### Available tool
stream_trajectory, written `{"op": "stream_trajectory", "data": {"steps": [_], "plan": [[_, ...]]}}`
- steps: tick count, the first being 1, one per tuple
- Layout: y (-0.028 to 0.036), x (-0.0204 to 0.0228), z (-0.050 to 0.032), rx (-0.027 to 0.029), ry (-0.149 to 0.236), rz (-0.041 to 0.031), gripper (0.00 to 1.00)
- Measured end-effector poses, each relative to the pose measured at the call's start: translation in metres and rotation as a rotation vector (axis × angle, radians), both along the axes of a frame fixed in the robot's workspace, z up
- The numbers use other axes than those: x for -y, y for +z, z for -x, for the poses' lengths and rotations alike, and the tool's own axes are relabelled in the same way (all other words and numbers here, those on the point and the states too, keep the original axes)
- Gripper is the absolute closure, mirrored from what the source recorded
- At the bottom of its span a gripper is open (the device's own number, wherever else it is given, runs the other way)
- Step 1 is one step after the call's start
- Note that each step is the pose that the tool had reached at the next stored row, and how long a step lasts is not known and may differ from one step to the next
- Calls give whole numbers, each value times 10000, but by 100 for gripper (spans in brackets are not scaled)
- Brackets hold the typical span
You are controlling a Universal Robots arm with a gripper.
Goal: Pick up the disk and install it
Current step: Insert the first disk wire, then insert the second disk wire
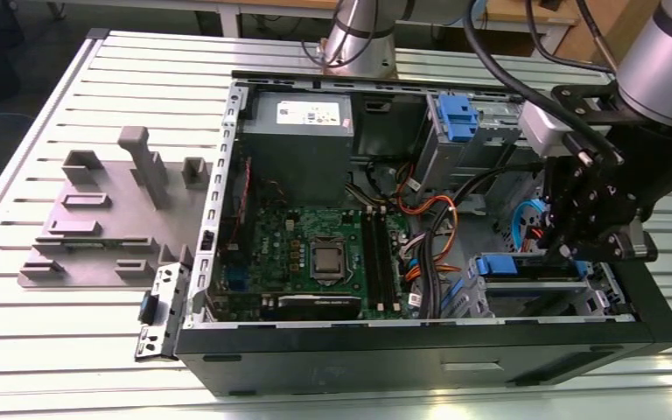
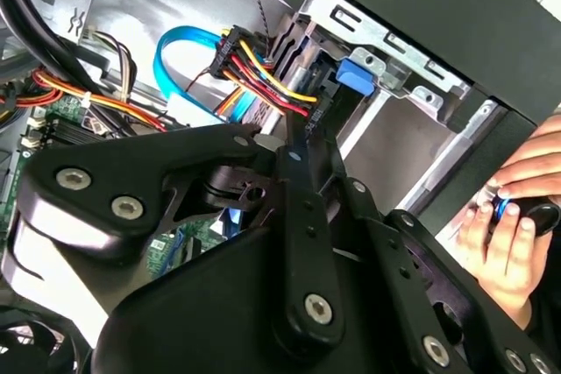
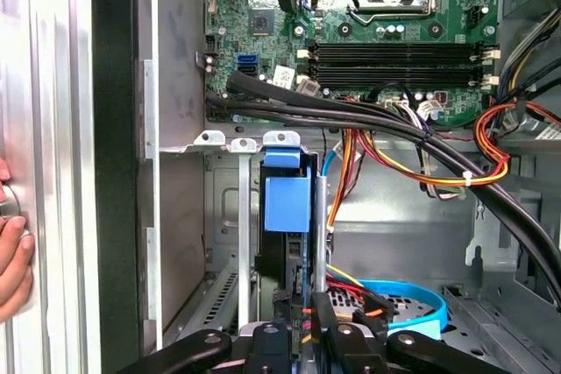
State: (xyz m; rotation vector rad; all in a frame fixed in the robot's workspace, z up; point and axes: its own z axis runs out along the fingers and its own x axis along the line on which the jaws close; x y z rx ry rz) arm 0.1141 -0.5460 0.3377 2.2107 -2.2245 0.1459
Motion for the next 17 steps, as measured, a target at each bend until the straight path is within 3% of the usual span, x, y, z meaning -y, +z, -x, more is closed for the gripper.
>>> {"op": "stream_trajectory", "data": {"steps": [4, 6, 17], "plan": [[7, 0, 0, -1, 0, -3, 78], [9, 0, 0, -1, 0, 0, 89], [9, 0, 0, -4, 0, 0, 89]]}}
